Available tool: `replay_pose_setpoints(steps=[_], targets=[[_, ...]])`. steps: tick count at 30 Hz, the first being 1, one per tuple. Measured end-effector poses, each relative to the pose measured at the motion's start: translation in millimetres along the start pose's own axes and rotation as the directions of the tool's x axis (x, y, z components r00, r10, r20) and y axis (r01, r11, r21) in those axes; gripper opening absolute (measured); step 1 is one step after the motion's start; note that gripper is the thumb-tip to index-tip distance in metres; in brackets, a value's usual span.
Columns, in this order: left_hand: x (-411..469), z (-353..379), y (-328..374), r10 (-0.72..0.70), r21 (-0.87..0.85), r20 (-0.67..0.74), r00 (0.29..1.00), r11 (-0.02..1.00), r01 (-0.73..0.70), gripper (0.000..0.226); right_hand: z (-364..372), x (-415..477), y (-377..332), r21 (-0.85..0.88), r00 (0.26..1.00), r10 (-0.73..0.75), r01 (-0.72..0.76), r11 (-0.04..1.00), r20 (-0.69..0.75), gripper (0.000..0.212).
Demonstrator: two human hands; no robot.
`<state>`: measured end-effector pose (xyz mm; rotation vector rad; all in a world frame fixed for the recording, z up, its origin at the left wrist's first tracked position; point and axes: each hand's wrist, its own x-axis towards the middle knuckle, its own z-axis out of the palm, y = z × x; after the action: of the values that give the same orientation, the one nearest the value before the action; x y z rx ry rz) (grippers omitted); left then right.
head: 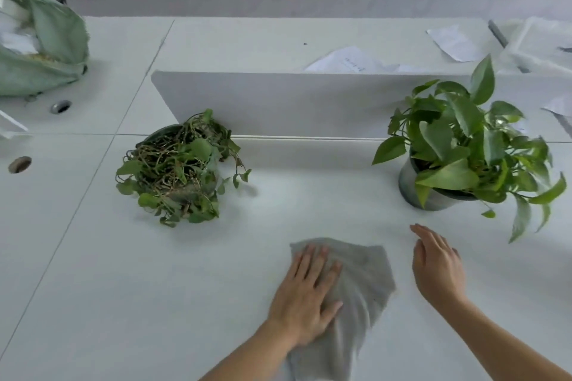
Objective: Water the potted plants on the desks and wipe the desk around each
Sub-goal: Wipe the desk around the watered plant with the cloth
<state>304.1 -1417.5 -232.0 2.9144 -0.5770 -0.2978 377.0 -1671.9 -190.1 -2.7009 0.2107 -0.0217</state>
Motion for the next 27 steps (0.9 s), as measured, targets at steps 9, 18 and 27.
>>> replay_pose_setpoints(steps=[9,18,27], targets=[[123.0,-49.9,-142.2,-0.647,-0.006,-0.059,0.76,0.762,0.648,0.081,-6.3,5.6,38.6,0.055,0.976,-0.16,0.169,0.984,-0.147,0.04],[144.4,-13.2,26.2,-0.304,-0.039,-0.102,0.947,0.953,0.302,0.065,-42.4,40.7,100.6,0.468,0.866,0.497,-0.421,0.777,-0.047,0.02],[125.4,-56.3,86.4,-0.239,-0.658,-0.008,0.971,0.732,0.175,0.034,-100.5,136.0,88.1,0.847,0.8,0.417,-0.518,0.117,0.432,0.012]])
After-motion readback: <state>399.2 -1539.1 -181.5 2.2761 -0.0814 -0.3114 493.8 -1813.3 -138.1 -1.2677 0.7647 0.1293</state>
